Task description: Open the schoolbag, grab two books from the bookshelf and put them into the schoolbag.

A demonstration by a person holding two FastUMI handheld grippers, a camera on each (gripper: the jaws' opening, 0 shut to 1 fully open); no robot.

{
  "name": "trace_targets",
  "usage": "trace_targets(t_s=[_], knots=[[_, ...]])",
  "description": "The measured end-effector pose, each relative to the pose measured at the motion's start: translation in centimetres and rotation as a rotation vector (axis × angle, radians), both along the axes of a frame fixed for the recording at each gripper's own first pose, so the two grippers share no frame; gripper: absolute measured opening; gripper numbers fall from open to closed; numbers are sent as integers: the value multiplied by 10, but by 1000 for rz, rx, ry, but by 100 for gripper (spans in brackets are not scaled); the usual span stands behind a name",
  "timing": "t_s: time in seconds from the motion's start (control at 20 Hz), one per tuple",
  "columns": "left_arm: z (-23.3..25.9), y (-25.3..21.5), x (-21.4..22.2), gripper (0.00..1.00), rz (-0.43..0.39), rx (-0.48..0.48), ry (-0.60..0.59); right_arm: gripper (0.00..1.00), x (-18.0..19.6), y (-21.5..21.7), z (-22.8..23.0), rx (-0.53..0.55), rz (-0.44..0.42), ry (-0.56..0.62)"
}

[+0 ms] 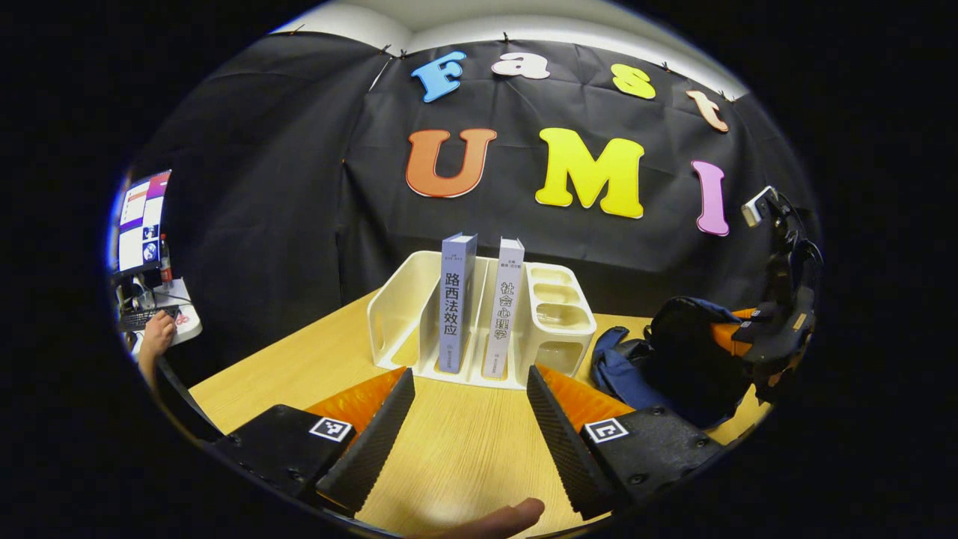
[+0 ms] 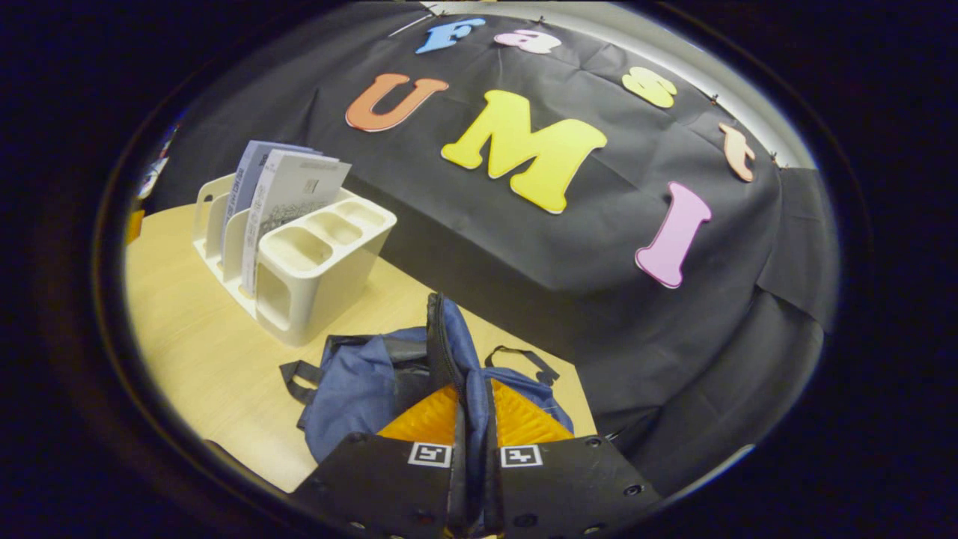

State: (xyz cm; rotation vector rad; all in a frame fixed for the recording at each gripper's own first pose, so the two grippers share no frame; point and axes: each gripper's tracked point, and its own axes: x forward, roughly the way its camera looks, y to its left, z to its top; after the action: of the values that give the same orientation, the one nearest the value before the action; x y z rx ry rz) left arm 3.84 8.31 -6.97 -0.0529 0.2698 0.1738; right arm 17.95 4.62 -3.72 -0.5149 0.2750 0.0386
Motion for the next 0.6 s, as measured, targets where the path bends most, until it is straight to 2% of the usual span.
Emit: trace_targets(t_s=[0.1,0.25,0.6], knots=[[4,6,11,97,17,23,-5,9,3,-16,18,18,1,-35],[14,0,30,96,3,-1,5,9,7,-41,41,50,0,-74],[78,-17,96,95,-12,73,-42,9,19,-78,62,133,18,-81]])
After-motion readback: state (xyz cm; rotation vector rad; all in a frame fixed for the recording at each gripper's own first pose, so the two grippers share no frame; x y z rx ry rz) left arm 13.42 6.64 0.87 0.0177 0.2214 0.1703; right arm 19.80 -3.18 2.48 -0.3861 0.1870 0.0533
